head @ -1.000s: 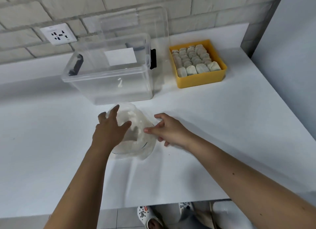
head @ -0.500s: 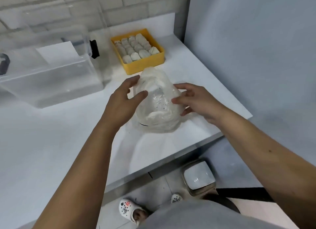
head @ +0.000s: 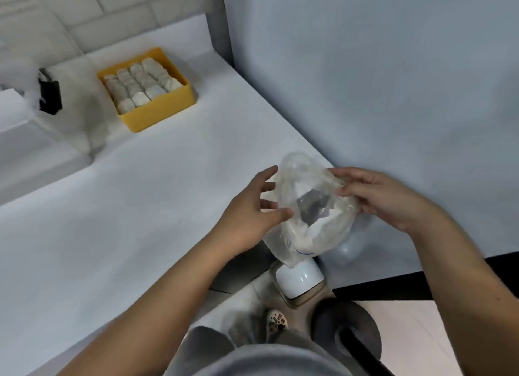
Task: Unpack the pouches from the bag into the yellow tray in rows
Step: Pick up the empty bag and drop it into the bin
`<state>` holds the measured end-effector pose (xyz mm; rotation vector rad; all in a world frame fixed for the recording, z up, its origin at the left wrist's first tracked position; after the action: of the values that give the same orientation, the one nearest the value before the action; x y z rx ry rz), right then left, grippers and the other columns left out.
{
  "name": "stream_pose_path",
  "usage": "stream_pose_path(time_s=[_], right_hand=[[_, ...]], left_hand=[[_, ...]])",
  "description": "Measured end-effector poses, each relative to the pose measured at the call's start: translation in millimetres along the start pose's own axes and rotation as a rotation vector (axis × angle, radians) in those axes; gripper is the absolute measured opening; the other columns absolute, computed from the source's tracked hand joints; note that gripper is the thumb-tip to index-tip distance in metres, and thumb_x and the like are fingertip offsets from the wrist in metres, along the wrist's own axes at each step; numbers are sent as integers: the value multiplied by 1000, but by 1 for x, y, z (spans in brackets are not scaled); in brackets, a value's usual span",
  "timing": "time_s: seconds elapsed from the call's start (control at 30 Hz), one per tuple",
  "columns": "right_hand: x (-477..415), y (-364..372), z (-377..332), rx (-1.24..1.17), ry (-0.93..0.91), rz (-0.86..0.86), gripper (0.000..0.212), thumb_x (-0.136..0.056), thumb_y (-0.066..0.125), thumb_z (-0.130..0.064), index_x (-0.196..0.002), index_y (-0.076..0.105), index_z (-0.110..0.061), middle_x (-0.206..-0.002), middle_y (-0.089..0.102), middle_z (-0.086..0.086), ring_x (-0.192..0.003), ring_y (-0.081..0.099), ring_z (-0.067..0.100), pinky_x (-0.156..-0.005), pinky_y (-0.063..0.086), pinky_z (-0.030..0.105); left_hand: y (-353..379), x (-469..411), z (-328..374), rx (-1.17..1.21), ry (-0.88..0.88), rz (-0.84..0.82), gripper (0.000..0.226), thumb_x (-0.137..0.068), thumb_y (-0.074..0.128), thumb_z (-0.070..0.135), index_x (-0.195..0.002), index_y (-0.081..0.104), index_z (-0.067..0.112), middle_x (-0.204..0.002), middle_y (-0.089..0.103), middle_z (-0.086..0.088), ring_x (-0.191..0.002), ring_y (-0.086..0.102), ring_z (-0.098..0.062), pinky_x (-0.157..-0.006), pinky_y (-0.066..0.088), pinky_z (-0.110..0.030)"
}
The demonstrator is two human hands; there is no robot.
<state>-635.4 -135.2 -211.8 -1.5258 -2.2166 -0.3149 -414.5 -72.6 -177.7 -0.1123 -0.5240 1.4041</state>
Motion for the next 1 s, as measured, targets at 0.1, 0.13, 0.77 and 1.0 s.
stream_pose_path(time_s=[0.1, 0.13, 0.77, 1.0], right_hand=[[8, -14, 6, 50, 36, -18, 38, -87, 61, 0, -117, 68, -22, -104, 70, 5, -83, 64, 12, -68, 52, 31], [12, -14, 10, 112, 46, -24, 37, -88, 62, 0, -116, 68, -23, -102, 70, 5, -78, 64, 8, -61, 52, 25], [-54, -13, 255, 233, 203, 335, 52, -85, 70, -12, -128, 57, -39, -113, 58, -8, -107, 52, 12, -71, 32, -1], [-76, -15, 292, 217, 250, 365, 48, -84, 71, -12, -125, 60, -34, -105, 56, -5, -105, 52, 12, -80, 35, 19]], left_hand=[[41, -11, -1, -44, 11, -46, 63, -85, 73, 16, -139, 48, 38, -114, 58, 14, -85, 62, 0, -83, 51, -16], [55, -12, -3, -64, 21, -82, 60, -85, 72, 13, -137, 51, 36, -109, 58, 12, -80, 60, 1, -78, 49, -11], [158, -126, -235, -366, -434, -258, 28, -95, 60, 16, -122, 61, 9, -121, 67, -11, -114, 62, -27, -92, 48, -28], [180, -150, -275, -377, -463, -285, 13, -87, 64, 16, -96, 59, 23, -100, 68, -6, -102, 66, -32, -88, 55, -35]])
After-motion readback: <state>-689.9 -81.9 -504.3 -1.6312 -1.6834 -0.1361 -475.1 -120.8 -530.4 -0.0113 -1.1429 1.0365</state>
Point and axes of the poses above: each hand's wrist, its own x-axis away from the middle knuckle, its own y-axis out of the palm, z = x × y, the point moved 6 cm from there along -x, towards the middle knuckle
